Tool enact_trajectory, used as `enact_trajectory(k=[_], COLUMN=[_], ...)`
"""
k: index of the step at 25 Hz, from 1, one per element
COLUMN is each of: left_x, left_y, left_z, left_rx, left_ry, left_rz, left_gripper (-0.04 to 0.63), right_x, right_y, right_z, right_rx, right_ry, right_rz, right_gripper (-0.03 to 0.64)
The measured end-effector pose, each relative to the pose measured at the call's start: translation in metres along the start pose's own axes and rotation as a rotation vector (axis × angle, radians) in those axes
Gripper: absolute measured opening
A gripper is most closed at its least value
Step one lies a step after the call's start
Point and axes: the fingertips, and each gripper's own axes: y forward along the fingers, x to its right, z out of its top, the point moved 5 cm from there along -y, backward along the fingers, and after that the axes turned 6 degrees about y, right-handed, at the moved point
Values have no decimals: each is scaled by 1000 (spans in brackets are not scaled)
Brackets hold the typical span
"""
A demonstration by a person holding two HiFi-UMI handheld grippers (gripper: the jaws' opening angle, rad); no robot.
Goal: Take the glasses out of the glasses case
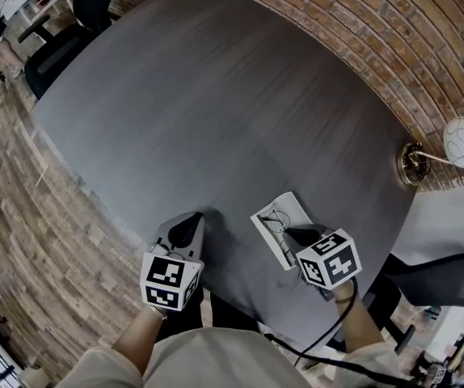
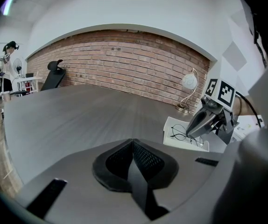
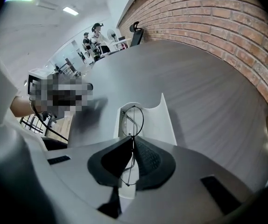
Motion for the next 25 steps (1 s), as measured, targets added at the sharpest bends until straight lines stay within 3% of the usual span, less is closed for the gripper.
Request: enact_trajectory(k=[14,25], left_x=[-4,10], left_y=[-9,-7], left_z=[29,69], left_rx=[62,133], left_ry=[28,71], left_rz=[-2,-32], left_gripper=[20,20], right_x=[0,-8], right_y=[-28,-77], right_z=[20,38], right_rx=[152,362], right_ry=[-13,84], right_rz=[-156,-227], right_gripper=[41,41])
